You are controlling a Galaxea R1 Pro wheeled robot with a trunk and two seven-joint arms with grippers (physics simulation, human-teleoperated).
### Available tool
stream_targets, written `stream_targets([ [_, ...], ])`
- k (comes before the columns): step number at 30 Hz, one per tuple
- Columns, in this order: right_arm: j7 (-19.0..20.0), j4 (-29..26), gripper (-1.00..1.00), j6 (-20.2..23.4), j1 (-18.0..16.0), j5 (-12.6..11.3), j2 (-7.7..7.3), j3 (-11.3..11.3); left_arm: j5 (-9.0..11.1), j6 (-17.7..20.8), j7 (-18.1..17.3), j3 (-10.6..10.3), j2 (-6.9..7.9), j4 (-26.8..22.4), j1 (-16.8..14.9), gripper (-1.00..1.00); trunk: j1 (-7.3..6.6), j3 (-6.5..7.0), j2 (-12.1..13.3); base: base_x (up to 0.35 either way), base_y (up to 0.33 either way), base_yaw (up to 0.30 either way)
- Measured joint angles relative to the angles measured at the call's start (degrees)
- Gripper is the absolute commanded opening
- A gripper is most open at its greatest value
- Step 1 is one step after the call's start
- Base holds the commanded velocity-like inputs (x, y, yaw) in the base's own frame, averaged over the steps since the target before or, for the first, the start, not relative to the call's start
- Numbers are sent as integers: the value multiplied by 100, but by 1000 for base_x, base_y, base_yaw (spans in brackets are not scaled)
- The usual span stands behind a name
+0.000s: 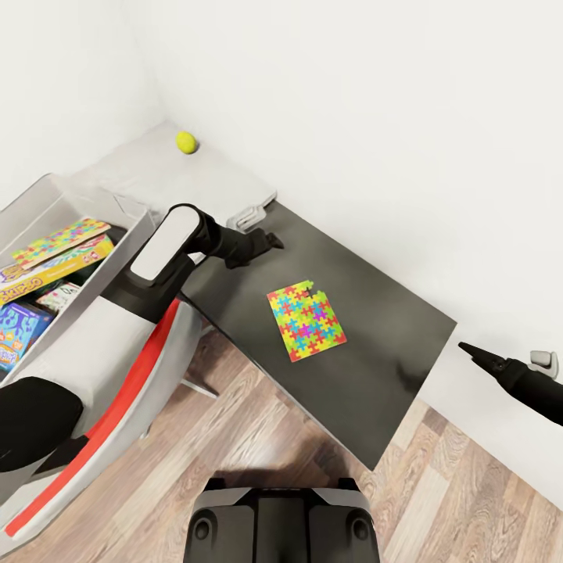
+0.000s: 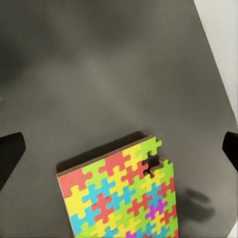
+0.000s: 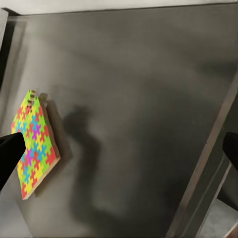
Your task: Put all the toys in the child's room - the three board games (two on the bed and one on the table), the two jigsaw puzzles on the table, and the tennis ball on the table - inside the toy box on the table in the child's room.
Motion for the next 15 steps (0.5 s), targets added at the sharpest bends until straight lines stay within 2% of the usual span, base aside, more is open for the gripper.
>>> stream_targets([
  [6,0,0,100,0,0,0,0,0,-142,0,-17,-1,-28,47,2,100,0,0,0,20,11,0],
  [15,0,0,100,3,0,0,-1,0,-283,-9,-165,-14,-139,456,-1,100,1,0,0,6,3,0],
])
